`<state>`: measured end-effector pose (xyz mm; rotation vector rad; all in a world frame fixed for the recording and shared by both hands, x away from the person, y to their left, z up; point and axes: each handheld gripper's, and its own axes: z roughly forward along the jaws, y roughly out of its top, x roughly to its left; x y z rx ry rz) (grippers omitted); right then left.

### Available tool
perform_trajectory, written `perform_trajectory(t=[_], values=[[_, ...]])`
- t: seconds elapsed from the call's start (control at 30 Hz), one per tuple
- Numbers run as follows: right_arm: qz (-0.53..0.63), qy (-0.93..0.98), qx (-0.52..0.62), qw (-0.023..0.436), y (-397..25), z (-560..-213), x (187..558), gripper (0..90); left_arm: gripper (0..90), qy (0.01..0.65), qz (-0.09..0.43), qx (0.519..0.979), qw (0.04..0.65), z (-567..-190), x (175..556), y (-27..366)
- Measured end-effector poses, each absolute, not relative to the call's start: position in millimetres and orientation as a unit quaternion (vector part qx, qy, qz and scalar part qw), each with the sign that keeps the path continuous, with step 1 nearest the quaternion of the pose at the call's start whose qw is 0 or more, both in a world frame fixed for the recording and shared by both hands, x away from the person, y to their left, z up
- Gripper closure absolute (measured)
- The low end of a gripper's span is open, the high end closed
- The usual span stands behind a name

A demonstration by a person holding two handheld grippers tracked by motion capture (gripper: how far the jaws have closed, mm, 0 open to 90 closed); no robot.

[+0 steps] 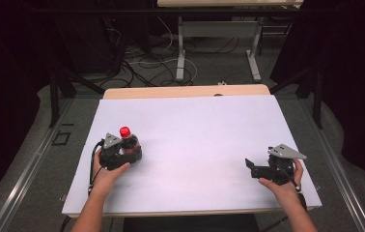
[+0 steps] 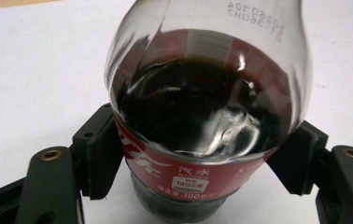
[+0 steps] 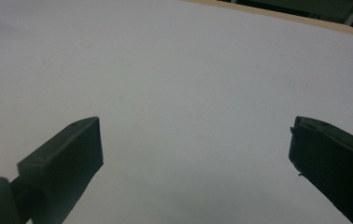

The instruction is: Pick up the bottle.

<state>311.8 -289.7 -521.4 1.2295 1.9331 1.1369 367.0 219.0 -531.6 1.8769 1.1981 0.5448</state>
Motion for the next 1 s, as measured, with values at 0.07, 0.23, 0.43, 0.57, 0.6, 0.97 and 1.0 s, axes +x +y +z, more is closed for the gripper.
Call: perform_trajectory(t=[0.07, 0.23, 0.43, 0.57, 0.6, 0.97, 1.0], values=[[0.425, 0.728, 0.459, 0.281, -288.2, -521.4, 311.6, 2.4, 29.1, 0.478, 0.218, 0.744, 0.413, -531.7, 366.6, 219.0], [0.423, 0.736, 0.451, 0.275, -282.4, -518.8, 311.8, 2.7, 29.2, 0.474, 0.222, 0.748, 0.407, -529.0, 364.0, 215.5], [0.424, 0.744, 0.445, 0.262, -274.6, -510.5, 310.3, 5.4, 29.2, 0.461, 0.221, 0.754, 0.412, -518.9, 356.4, 205.4], [0.440, 0.741, 0.439, 0.253, -266.9, -505.0, 311.2, 5.3, 29.2, 0.441, 0.218, 0.762, 0.421, -511.5, 349.8, 193.9], [0.442, 0.744, 0.435, 0.249, -265.3, -502.4, 310.9, 5.3, 29.2, 0.436, 0.214, 0.765, 0.422, -509.8, 348.3, 190.5], [0.464, 0.757, 0.389, 0.245, -238.0, -460.9, 312.3, 15.0, 29.4, 0.388, 0.183, 0.787, 0.444, -492.3, 331.6, 143.0], [0.468, 0.757, 0.387, 0.240, -234.7, -456.4, 312.6, 15.1, 29.4, 0.382, 0.181, 0.788, 0.448, -491.3, 329.9, 137.7]])
